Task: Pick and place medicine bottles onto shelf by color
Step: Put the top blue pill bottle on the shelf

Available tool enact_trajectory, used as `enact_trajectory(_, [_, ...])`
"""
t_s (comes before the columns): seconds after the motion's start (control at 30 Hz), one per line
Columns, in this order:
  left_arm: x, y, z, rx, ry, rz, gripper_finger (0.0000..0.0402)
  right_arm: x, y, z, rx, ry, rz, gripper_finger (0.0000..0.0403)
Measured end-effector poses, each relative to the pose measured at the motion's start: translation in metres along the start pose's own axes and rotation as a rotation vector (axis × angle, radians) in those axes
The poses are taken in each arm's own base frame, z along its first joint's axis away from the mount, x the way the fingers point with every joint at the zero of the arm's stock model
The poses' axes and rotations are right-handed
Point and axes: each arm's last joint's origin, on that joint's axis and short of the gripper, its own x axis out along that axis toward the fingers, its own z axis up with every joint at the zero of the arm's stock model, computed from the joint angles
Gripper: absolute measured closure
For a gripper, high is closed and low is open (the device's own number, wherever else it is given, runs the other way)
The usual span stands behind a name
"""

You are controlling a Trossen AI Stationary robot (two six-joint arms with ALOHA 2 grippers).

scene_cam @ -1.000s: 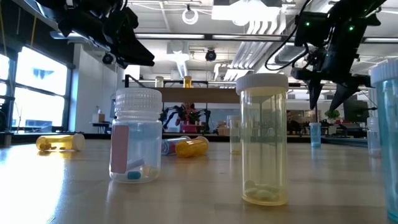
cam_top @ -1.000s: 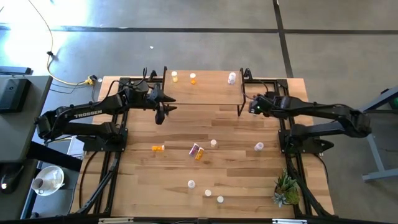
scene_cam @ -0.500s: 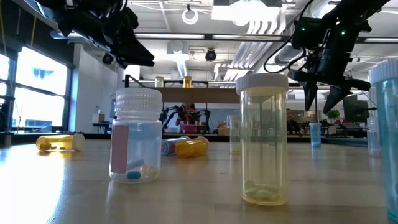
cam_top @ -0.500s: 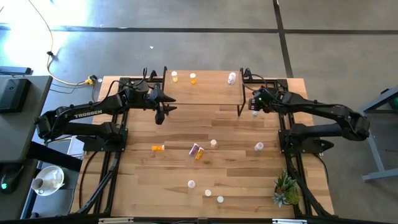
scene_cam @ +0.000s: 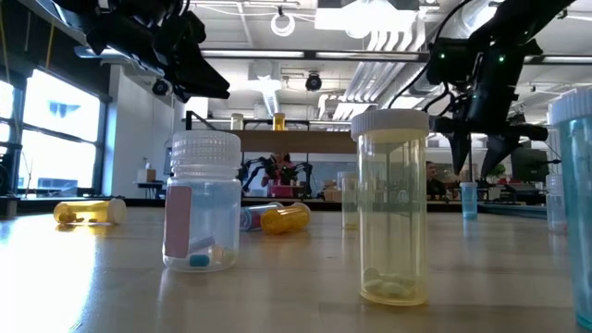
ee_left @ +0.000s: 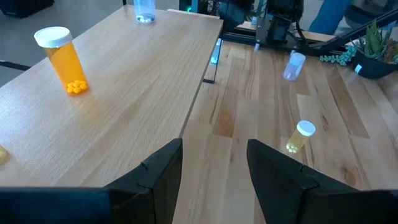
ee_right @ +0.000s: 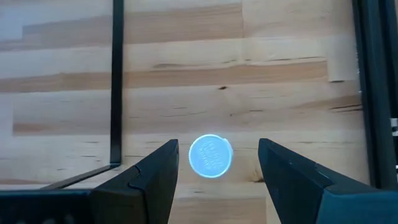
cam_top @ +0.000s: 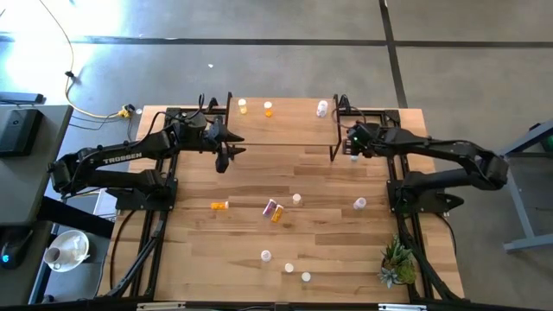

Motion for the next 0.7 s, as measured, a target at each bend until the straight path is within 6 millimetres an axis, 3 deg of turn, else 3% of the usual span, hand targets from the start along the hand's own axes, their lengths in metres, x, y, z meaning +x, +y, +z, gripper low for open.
enact_trajectory(0.7, [0.0, 0.0, 0.0, 0.0, 0.0, 0.0, 0.0232, 0.019, 0.007, -0.003, -0.027, 0.042, -0.068, 0.0192])
